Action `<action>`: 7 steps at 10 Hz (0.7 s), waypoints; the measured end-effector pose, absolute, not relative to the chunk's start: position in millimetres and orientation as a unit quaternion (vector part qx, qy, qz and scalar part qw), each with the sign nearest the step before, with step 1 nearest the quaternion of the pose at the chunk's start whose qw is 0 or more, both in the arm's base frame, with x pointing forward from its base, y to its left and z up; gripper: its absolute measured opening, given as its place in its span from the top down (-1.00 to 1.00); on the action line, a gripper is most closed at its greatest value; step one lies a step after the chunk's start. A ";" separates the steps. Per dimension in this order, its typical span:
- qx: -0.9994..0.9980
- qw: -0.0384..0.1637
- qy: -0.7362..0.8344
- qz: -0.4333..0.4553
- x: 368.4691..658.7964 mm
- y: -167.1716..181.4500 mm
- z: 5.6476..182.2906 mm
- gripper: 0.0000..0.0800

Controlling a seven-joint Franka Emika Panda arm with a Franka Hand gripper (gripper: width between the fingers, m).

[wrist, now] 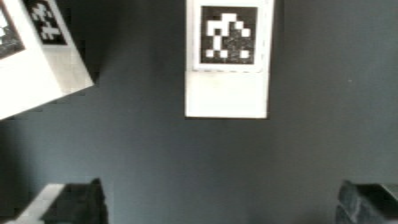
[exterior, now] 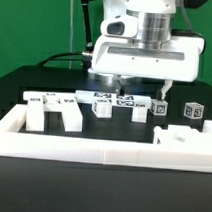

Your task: Assemble chair

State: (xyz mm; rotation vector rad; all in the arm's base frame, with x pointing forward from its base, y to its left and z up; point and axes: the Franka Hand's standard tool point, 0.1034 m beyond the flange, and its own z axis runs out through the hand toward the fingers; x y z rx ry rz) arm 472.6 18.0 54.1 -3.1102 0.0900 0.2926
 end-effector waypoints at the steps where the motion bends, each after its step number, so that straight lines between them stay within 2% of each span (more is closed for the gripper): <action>1: -0.993 0.010 0.028 0.116 477.2 16.7 51.3 -0.62; 7: -0.953 0.016 0.021 0.302 473.5 20.4 48.0 -0.62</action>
Offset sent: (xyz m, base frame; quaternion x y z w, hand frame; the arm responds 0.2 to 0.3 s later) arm 0.0064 0.0087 0.0020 0.0019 -0.1963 -0.0107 0.9805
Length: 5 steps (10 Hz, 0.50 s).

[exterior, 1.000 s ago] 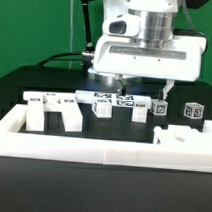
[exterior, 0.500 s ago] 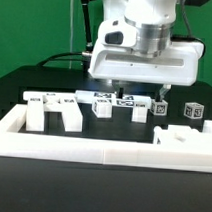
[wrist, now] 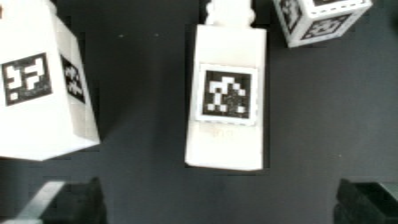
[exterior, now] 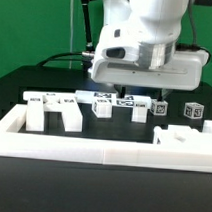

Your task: Assemble chair

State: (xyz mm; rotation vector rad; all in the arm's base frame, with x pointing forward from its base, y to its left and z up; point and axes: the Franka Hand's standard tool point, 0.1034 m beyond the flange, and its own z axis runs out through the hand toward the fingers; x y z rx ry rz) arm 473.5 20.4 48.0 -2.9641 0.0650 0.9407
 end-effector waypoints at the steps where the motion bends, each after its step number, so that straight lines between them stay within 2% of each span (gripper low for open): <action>1: -0.939 0.016 0.020 0.342 468.1 20.5 47.9 -0.62; 5: -0.891 0.015 0.017 0.453 460.1 22.0 32.8 -0.62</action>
Offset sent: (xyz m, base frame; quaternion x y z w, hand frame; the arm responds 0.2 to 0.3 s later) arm -0.0041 0.0057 -0.0033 0.0088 -0.1903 -0.0057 0.9817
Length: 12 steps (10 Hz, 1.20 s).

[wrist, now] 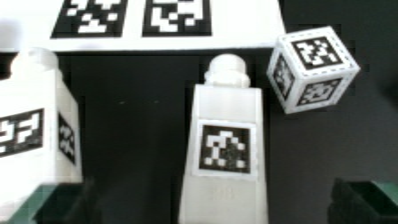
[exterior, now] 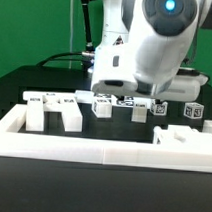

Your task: Assemble chair

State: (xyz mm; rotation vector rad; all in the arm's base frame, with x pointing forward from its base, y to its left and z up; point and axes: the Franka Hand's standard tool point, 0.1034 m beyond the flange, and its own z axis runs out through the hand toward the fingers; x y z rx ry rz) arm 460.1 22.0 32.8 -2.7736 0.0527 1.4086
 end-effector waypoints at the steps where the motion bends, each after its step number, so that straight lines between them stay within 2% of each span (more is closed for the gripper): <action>1: -0.885 0.015 0.016 0.465 458.4 22.1 26.5 -0.62; 7: -0.887 0.011 0.015 0.462 443.9 24.2 4.5 -0.62; 10: -0.888 0.010 0.014 0.459 444.5 25.6 3.1 -0.56; 12: -0.888 0.010 0.014 0.459 444.5 25.7 3.1 0.29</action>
Offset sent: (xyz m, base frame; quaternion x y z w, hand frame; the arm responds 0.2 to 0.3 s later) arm -0.0123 0.0030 -0.0111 -0.0027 0.0066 0.0073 0.9999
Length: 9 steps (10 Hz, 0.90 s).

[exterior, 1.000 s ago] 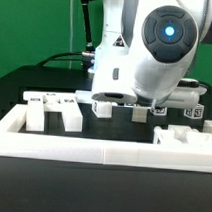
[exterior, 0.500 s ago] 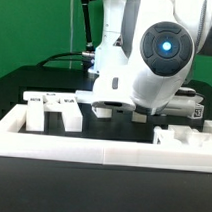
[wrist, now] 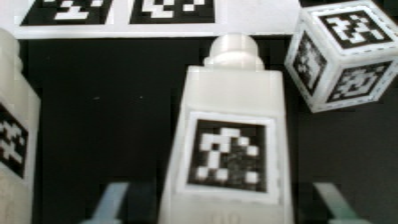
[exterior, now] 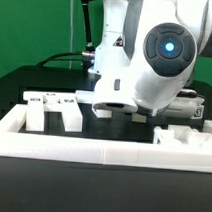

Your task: Assemble chair

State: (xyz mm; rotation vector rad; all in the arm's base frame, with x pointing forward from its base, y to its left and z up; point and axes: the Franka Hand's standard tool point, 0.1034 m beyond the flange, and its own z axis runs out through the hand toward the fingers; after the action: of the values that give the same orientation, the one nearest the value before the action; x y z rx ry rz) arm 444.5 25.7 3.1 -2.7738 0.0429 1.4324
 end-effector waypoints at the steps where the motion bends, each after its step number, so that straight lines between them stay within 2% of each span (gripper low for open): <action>1: -0.888 0.010 0.014 0.459 444.5 25.7 3.1 0.28; 5: -0.889 0.010 0.013 0.458 445.7 26.2 4.2 0.28; 9: -0.901 0.002 0.014 0.433 477.7 46.0 49.7 0.27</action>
Offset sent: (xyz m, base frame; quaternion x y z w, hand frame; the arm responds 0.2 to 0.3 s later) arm 0.0000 0.0000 0.0000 0.0000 0.0000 0.0000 1.0000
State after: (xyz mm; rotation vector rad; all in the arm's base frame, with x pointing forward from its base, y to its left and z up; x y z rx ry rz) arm 477.7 46.0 49.7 -2.8280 0.0446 1.3601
